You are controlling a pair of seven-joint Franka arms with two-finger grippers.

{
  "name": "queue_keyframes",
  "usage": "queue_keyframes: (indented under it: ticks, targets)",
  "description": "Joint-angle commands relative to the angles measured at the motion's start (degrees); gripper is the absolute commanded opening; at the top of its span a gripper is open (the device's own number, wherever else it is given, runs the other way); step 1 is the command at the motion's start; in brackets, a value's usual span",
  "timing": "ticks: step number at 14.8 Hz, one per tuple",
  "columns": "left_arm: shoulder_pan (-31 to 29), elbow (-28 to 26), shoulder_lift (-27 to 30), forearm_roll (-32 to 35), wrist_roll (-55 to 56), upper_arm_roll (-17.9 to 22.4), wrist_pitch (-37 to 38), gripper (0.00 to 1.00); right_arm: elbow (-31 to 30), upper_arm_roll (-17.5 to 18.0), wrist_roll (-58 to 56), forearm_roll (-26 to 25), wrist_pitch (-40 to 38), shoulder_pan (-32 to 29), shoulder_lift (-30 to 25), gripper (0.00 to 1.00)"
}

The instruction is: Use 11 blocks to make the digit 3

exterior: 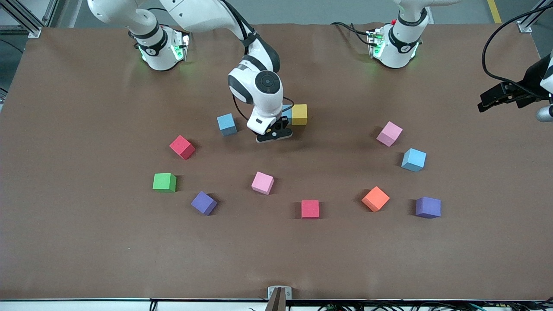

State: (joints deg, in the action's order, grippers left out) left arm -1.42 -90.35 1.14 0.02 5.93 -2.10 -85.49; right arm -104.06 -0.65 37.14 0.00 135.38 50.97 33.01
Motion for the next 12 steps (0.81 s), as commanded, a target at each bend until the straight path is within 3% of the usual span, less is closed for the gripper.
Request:
queue_keyframes:
  ticks: [1, 8, 9, 10, 11, 12]
  targets:
    - [-0.2, -0.3, 0.5, -1.2, -0.7, 0.0, -0.3, 1.00, 0.4, -0.3, 2.1, -0.1, -1.0, 1.5, 1.5, 0.01]
    - [-0.1, -0.3, 0.7, -1.1, -0.7, 0.0, -0.3, 1.00, 0.4, -0.3, 2.3, -0.1, -1.0, 1.6, 1.5, 0.02]
    - [0.0, -0.3, 0.6, -0.9, -0.6, 0.1, -0.5, 1.00, 0.4, -0.3, 2.3, -0.1, -0.9, 1.6, 1.5, 0.09]
    - [0.0, -0.3, 0.6, -1.0, -0.6, 0.1, -0.9, 1.00, 0.5, -0.4, 2.2, -0.2, -0.9, 1.4, 1.5, 0.42]
    - [0.0, -0.3, 0.6, -1.0, -0.6, 0.0, -1.3, 1.00, 0.6, -0.4, 1.9, -0.4, -0.9, 1.4, 1.5, 0.97]
    - [0.0, -0.3, 0.6, -1.0, -0.6, 0.0, -1.7, 1.00, 0.8, -0.4, 1.8, -0.5, -0.8, 1.2, 1.6, 1.00]
